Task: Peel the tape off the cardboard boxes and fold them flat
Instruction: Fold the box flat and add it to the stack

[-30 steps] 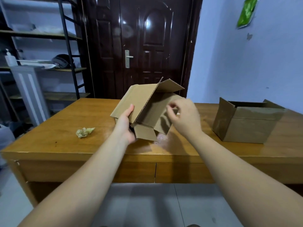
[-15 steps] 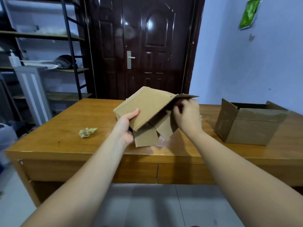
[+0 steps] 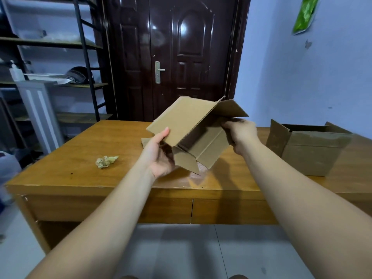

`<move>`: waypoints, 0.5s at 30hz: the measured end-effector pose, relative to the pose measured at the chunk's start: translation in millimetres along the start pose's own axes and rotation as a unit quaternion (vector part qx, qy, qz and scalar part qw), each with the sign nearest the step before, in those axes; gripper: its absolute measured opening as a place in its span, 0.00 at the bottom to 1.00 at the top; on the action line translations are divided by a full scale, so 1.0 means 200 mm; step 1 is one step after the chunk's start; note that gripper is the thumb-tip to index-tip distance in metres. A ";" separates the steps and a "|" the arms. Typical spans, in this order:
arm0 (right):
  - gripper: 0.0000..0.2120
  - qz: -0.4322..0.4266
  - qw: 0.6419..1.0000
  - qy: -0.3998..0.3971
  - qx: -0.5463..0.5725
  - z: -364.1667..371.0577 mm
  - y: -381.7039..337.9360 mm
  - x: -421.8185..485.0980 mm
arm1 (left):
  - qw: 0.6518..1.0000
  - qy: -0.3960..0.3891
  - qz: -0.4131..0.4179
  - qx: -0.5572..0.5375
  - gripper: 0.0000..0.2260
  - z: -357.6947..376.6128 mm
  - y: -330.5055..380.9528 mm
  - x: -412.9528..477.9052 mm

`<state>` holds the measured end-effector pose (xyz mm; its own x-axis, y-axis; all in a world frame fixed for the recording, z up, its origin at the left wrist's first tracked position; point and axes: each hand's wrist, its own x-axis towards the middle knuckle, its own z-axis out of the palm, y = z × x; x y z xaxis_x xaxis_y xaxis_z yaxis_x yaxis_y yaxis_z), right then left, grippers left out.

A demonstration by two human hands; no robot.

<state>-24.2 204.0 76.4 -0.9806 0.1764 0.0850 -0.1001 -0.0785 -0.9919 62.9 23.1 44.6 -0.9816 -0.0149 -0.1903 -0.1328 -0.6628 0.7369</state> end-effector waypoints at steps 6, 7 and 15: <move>0.10 0.071 0.992 0.046 0.097 0.01 0.04 -0.01 | 0.996 -0.058 -0.001 0.061 0.13 0.07 0.00 -0.01; 0.10 0.073 0.991 0.044 0.099 0.00 0.05 0.00 | 0.996 -0.054 0.004 0.075 0.12 0.09 0.01 -0.01; 0.09 0.097 0.987 -0.005 0.128 -0.07 0.08 0.03 | 0.999 -0.029 0.024 0.030 0.08 0.10 -0.02 0.01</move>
<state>-28.9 218.2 59.5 -0.9870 0.1247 -0.1011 0.0506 -0.3561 -0.9331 59.0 40.1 54.9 -0.9931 -0.0003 -0.1173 -0.0922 -0.6164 0.7820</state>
